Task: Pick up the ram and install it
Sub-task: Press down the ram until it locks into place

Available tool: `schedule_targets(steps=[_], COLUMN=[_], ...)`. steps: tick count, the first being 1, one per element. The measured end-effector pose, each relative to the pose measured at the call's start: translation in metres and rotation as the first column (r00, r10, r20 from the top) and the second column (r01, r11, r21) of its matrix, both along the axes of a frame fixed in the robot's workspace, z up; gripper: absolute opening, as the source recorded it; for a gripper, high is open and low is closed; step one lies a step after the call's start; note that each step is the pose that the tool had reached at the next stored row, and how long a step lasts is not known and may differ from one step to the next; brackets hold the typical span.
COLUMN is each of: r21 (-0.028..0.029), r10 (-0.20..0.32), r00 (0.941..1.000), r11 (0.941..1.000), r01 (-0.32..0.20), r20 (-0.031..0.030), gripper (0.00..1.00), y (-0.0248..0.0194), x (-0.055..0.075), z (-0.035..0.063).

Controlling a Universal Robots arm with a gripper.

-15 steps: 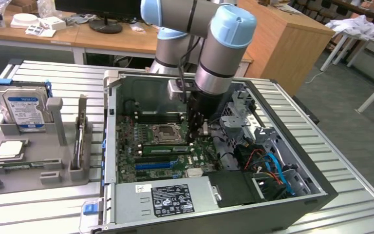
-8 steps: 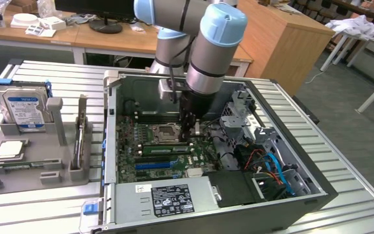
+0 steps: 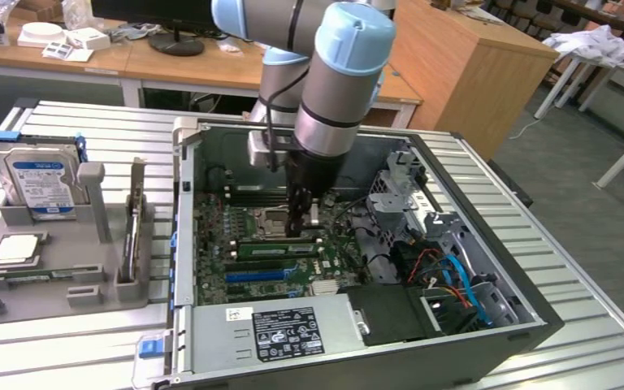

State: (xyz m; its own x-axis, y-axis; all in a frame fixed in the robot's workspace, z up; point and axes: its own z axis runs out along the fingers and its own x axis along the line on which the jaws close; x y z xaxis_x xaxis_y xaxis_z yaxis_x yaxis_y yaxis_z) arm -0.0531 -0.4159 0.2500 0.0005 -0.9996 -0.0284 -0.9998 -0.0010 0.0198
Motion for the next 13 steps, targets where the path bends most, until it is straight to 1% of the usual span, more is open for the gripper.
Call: schedule_targets(steps=[6, 13], r21=[0.0001, 0.0], r10=[0.0, 0.0], r00=[1.0, 1.0], r11=[1.0, 1.0], r01=[0.0, 0.0], r20=[0.0, 0.0], gripper=[0.11, 0.11], y=[0.0, 0.0], x=[-0.014, -0.027], z=[-0.0001, -0.0001])
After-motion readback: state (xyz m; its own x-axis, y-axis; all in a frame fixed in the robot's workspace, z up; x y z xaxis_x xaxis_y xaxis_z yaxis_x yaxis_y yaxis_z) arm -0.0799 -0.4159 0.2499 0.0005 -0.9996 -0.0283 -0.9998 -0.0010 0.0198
